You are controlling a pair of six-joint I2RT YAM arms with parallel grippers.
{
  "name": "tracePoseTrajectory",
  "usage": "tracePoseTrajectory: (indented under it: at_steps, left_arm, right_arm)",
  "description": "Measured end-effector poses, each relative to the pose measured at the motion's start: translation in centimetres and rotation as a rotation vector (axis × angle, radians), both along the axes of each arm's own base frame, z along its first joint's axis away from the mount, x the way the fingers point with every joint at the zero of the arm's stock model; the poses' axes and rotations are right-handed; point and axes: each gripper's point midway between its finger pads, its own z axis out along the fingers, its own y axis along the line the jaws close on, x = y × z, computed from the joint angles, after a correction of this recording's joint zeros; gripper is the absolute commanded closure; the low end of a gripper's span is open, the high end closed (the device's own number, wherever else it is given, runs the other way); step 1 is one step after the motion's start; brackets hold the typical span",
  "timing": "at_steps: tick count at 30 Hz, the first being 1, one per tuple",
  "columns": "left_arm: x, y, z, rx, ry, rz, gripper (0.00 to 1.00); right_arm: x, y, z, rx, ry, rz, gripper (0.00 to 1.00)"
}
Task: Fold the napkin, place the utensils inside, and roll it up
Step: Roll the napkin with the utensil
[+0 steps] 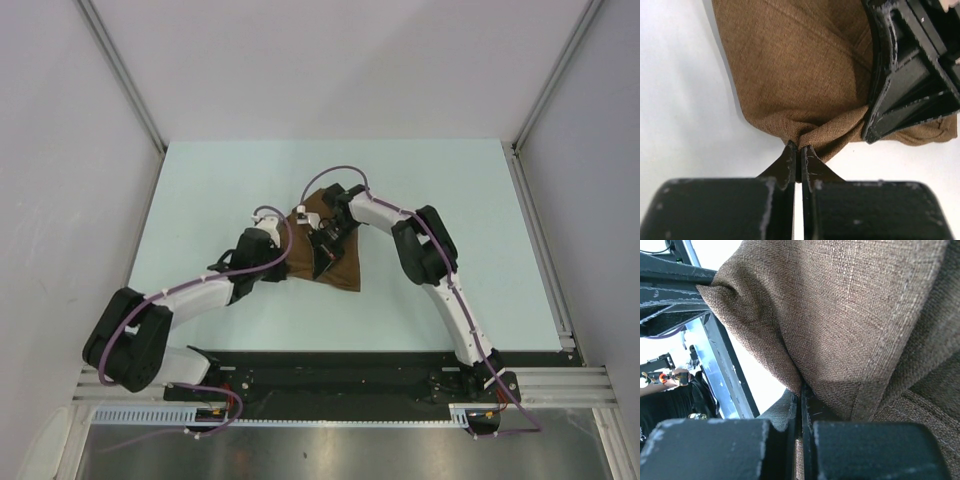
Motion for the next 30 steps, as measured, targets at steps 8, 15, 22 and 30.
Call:
tracePoseTrajectory:
  at_steps: [8,15,22,30]
  left_arm:
    - [0.9,1.1,-0.9,-0.042,0.157,0.058,1.00]
    - [0.5,1.4,-2.1,-0.044,0.256,0.058,1.00]
    - [0.5,1.5,-2.3,-0.072,0.302,0.060,1.00]
    - [0.4,1.6,-2.5,-0.102,0.334,0.058,1.00]
  right_arm:
    - [0.5,-0.2,0.7,0.020,0.023,-0.028,0.58]
    - [0.7,-1.8,2.6,0.006,-0.075,-0.072,0.36]
    - [-0.4,-4.8,4.6,-0.049,-0.439,-0.149,0.26]
    - [-2.5,-3.3,3.8,-0.110,-0.899,-0.136,0.25]
